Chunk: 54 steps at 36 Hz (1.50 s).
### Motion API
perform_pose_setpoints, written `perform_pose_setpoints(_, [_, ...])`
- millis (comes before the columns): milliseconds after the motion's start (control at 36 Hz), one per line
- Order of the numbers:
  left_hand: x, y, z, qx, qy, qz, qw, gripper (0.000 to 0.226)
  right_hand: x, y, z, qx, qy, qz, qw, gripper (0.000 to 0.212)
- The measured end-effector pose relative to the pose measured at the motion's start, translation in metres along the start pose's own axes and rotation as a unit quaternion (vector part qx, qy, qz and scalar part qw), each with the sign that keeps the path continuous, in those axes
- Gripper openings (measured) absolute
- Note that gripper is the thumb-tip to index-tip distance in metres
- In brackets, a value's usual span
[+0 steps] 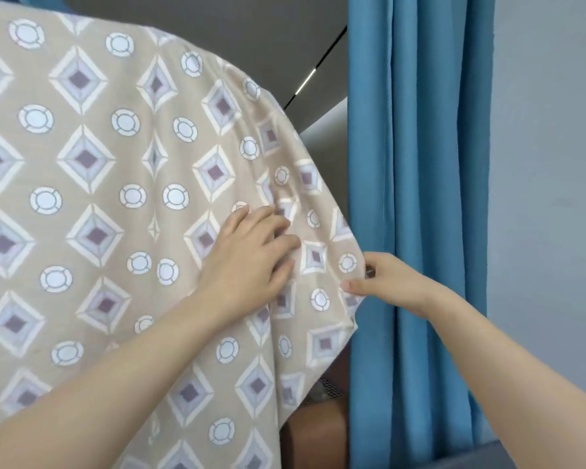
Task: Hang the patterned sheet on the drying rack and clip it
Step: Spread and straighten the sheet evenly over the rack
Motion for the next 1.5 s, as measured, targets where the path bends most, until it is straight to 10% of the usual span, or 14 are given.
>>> perform_pose_setpoints(111, [-0.011,-0.017,0.007,-0.004,-0.009,0.0,1.0,0.029,-0.018,-0.011,-0.023,-0.176,0.247,0.034,0.952,0.008])
perform_pose_setpoints(250, [-0.015,-0.009,-0.001,0.001,-0.064,-0.079,0.995,0.032,-0.008,-0.017,-0.042,-0.187,0.438,0.006,0.879,0.015])
perform_pose_setpoints(389, [-0.025,0.014,-0.015,-0.002,-0.124,-0.103,0.987,0.038,0.007,-0.025,-0.055,-0.248,0.512,0.004,0.822,0.018])
perform_pose_setpoints(528, [-0.026,0.033,-0.016,0.014,-0.132,-0.121,0.984,0.05,0.01,-0.036,-0.084,-0.367,0.366,-0.021,0.855,0.017])
perform_pose_setpoints(750, [-0.036,0.05,-0.02,0.013,-0.148,-0.11,0.983,0.057,0.018,-0.041,-0.092,-0.303,0.207,0.03,0.93,0.018])
perform_pose_setpoints(1028, [-0.038,0.053,-0.019,0.016,-0.158,-0.118,0.98,0.06,0.014,-0.04,-0.098,-0.235,0.572,0.078,0.782,0.016])
perform_pose_setpoints(1222, [-0.032,0.046,-0.015,0.019,-0.155,-0.117,0.981,0.058,0.007,-0.025,-0.089,-0.214,0.459,0.03,0.861,0.03])
perform_pose_setpoints(1361, [-0.023,0.044,-0.016,0.009,-0.151,-0.128,0.98,0.058,0.008,-0.026,-0.097,-0.331,0.525,0.016,0.784,0.004])
perform_pose_setpoints(1500, [-0.017,0.041,-0.019,0.012,-0.15,-0.129,0.98,0.06,0.018,-0.027,-0.07,-0.168,0.521,0.096,0.831,0.025])
Point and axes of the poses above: each hand's wrist, its own y-axis towards the middle knuckle, its own z-axis out of the palm, x = y × z, the point moved 4 cm from there along y, towards the middle knuckle, and after that the axes turned 6 degrees about y, right-handed, at the moved point
